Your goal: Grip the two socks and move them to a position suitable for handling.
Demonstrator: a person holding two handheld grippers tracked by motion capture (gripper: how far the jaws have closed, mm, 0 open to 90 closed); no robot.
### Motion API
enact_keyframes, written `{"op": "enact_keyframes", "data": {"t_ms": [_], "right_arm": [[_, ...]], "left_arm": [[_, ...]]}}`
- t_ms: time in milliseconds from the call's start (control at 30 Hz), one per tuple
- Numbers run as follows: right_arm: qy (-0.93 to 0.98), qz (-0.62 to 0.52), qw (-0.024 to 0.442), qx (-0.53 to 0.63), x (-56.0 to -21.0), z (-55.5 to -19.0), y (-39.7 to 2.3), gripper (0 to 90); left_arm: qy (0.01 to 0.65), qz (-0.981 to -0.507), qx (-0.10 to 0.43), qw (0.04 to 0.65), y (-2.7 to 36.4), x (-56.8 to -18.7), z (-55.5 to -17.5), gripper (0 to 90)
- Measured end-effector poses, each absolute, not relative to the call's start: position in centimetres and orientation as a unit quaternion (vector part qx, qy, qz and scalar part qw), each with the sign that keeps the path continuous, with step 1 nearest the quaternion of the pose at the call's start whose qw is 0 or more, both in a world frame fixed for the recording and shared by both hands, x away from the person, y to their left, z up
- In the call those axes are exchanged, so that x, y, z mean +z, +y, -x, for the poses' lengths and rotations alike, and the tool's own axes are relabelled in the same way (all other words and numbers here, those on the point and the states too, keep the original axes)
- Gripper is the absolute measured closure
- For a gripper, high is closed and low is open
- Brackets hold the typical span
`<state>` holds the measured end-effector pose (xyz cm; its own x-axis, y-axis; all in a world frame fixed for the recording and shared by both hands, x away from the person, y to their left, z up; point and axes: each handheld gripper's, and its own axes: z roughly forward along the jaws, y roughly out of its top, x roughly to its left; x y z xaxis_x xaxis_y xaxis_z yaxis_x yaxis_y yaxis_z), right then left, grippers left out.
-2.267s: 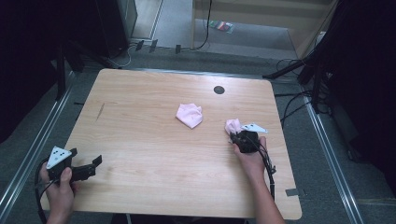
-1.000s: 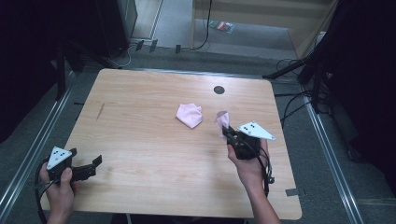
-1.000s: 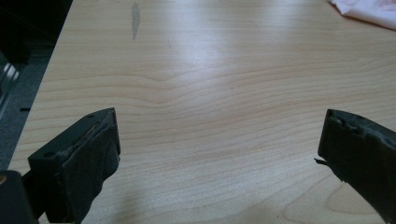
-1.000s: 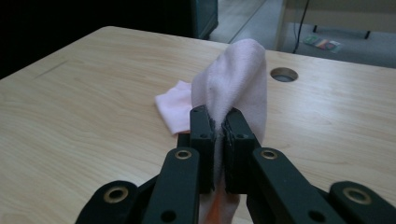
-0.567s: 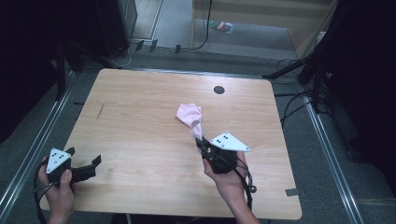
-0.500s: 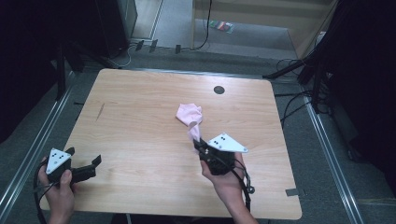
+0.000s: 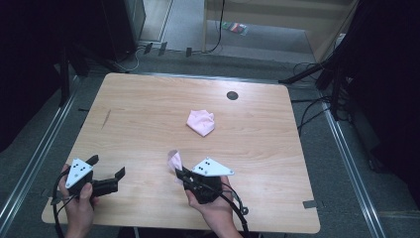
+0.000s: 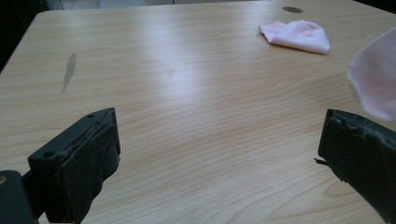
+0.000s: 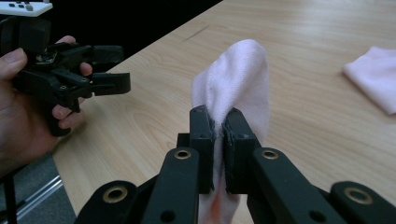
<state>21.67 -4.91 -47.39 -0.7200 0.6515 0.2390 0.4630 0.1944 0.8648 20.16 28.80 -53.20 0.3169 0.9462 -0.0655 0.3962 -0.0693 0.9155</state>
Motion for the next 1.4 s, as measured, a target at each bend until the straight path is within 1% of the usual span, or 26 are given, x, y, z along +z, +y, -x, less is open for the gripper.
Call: {"op": "enact_keyframes", "data": {"t_ms": [67, 133, 233, 267, 367, 400, 433, 467, 500, 567, 600, 667, 733, 800, 833, 867, 900, 967, 1033, 1067, 1100, 1133, 1200, 1267, 1367, 1400], "right_arm": [[0.761, -0.375, 0.070, 0.525, -48.3, -22.0, -5.2, 84.7], [0.757, -0.383, 0.066, 0.525, -48.9, -22.3, -5.6, 84.7], [0.733, -0.433, 0.039, 0.524, -50.8, -23.5, -7.4, 84.4], [0.733, -0.433, 0.039, 0.524, -50.8, -23.5, -7.4, 84.4], [0.704, -0.480, -0.004, 0.524, -52.4, -24.7, -9.7, 81.8], [0.704, -0.480, -0.004, 0.524, -52.4, -24.7, -9.7, 81.8], [0.692, -0.497, -0.011, 0.524, -52.9, -25.2, -10.9, 77.9], [0.692, -0.497, -0.011, 0.524, -52.9, -25.2, -10.9, 77.9], [0.675, -0.518, -0.022, 0.526, -53.3, -25.6, -12.2, 71.8], [0.664, -0.537, -0.026, 0.519, -53.6, -26.1, -13.2, 64.5], [0.664, -0.537, -0.026, 0.519, -53.6, -26.1, -13.2, 64.5], [0.651, -0.561, -0.031, 0.511, -54.1, -26.7, -14.7, 58.5], [0.643, -0.573, -0.033, 0.507, -54.2, -26.9, -15.5, 55.0], [0.641, -0.577, -0.028, 0.505, -54.2, -27.0, -16.0, 51.5], [0.644, -0.579, -0.013, 0.499, -54.0, -27.0, -16.2, 50.2], [0.644, -0.579, -0.013, 0.499, -54.0, -27.0, -16.2, 50.2], [0.659, -0.575, 0.023, 0.485, -53.7, -27.0, -16.3, 47.8], [0.669, -0.569, 0.060, 0.474, -53.4, -26.9, -16.5, 46.8], [0.672, -0.566, 0.079, 0.471, -53.1, -26.8, -16.7, 45.3], [0.672, -0.566, 0.079, 0.471, -53.1, -26.8, -16.7, 45.3], [0.676, -0.560, 0.104, 0.468, -52.7, -26.5, -16.9, 45.1], [0.681, -0.552, 0.115, 0.467, -52.5, -26.4, -16.9, 45.2], [0.697, -0.529, 0.127, 0.467, -52.2, -26.1, -16.8, 46.9], [0.709, -0.513, 0.125, 0.468, -52.1, -25.9, -16.5, 48.5], [0.737, -0.473, 0.124, 0.467, -52.6, -25.5, -15.7, 54.1], [0.737, -0.473, 0.124, 0.467, -52.6, -25.5, -15.7, 54.1]], "left_arm": [[0.495, -0.678, 0.296, 0.456, 28.0, -53.4, -20.4, 0.0], [0.493, -0.680, 0.294, 0.455, 27.8, -53.4, -20.5, 0.0], [0.488, -0.689, 0.286, 0.454, 26.9, -53.5, -20.7, 0.0], [0.488, -0.689, 0.286, 0.454, 26.9, -53.5, -20.7, 0.0], [0.484, -0.692, 0.282, 0.456, 26.0, -53.6, -20.9, 0.0], [0.484, -0.692, 0.282, 0.456, 26.0, -53.6, -20.9, 0.0], [0.480, -0.697, 0.280, 0.454, 25.3, -53.6, -21.1, 0.0], [0.480, -0.697, 0.280, 0.454, 25.3, -53.6, -21.1, 0.0], [0.479, -0.700, 0.277, 0.452, 25.1, -53.6, -21.2, 0.0], [0.478, -0.703, 0.272, 0.452, 24.3, -53.6, -21.6, 0.0], [0.478, -0.703, 0.272, 0.452, 24.3, -53.6, -21.6, 0.0], [0.474, -0.707, 0.266, 0.451, 23.7, -53.6, -21.9, 0.0], [0.470, -0.713, 0.260, 0.450, 22.8, -53.6, -22.3, 0.0], [0.469, -0.715, 0.255, 0.452, 22.6, -53.6, -22.4, 0.0], [0.466, -0.721, 0.245, 0.450, 21.8, -53.5, -22.8, 0.0], [0.466, -0.721, 0.245, 0.450, 21.8, -53.5, -22.8, 0.0], [0.466, -0.724, 0.232, 0.452, 20.9, -53.4, -23.3, 0.0], [0.467, -0.730, 0.217, 0.449, 19.9, -53.3, -23.8, 0.0], [0.468, -0.735, 0.200, 0.447, 18.8, -53.1, -24.3, 0.0], [0.468, -0.735, 0.200, 0.447, 18.8, -53.1, -24.3, 0.0], [0.468, -0.741, 0.190, 0.443, 17.5, -53.0, -24.9, 0.0], [0.468, -0.741, 0.190, 0.443, 17.5, -53.0, -24.9, 0.8], [0.468, -0.746, 0.202, 0.428, 15.7, -53.1, -25.5, 7.4], [0.468, -0.746, 0.202, 0.429, 15.1, -53.1, -25.7, 12.4], [0.461, -0.754, 0.181, 0.431, 13.4, -53.5, -26.4, 14.3], [0.461, -0.754, 0.181, 0.431, 13.4, -53.5, -26.4, 15.1]]}}
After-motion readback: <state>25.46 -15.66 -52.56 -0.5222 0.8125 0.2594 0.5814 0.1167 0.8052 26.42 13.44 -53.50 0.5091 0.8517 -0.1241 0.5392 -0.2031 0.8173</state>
